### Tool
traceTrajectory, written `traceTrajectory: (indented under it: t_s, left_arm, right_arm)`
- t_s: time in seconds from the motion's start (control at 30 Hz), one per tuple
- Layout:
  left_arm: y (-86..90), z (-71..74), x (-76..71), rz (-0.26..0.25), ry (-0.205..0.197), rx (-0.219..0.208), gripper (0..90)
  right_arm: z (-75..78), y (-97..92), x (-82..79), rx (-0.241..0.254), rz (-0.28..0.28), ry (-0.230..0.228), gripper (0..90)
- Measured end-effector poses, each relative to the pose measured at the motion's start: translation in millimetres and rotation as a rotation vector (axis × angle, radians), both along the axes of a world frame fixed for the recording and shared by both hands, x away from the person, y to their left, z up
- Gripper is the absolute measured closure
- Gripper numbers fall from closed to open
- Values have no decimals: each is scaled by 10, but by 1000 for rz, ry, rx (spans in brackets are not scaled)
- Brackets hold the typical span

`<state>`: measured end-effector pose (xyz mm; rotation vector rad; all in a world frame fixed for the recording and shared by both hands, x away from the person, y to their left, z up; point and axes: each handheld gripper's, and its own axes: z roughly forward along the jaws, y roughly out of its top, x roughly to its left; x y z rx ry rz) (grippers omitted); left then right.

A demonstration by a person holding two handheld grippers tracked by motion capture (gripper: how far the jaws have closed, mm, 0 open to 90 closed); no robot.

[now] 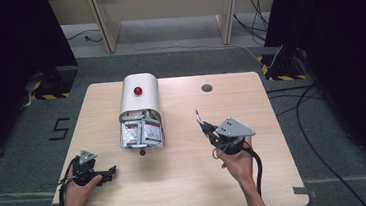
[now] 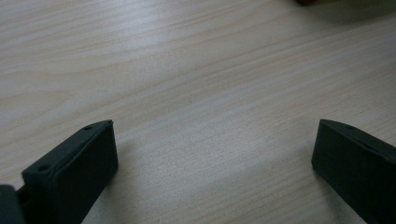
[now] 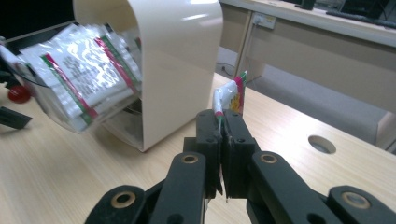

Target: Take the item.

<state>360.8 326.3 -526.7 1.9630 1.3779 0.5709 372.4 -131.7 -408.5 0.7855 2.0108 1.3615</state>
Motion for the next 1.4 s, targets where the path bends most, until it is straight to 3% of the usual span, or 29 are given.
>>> traceTrajectory:
  t_s: [0.67, 0.97, 1.4]
  left_arm:
    - [1, 0, -1, -2, 0, 0, 0]
    - [1, 0, -2, -2, 0, 0, 0]
    - [3, 1, -3, -5, 1, 1, 0]
  right_arm:
    - [-198, -322, 153, -9, -122, 35, 873]
    - [-257, -402, 195, -11, -147, 53, 873]
    - [-416, -458, 287, -54, -190, 78, 873]
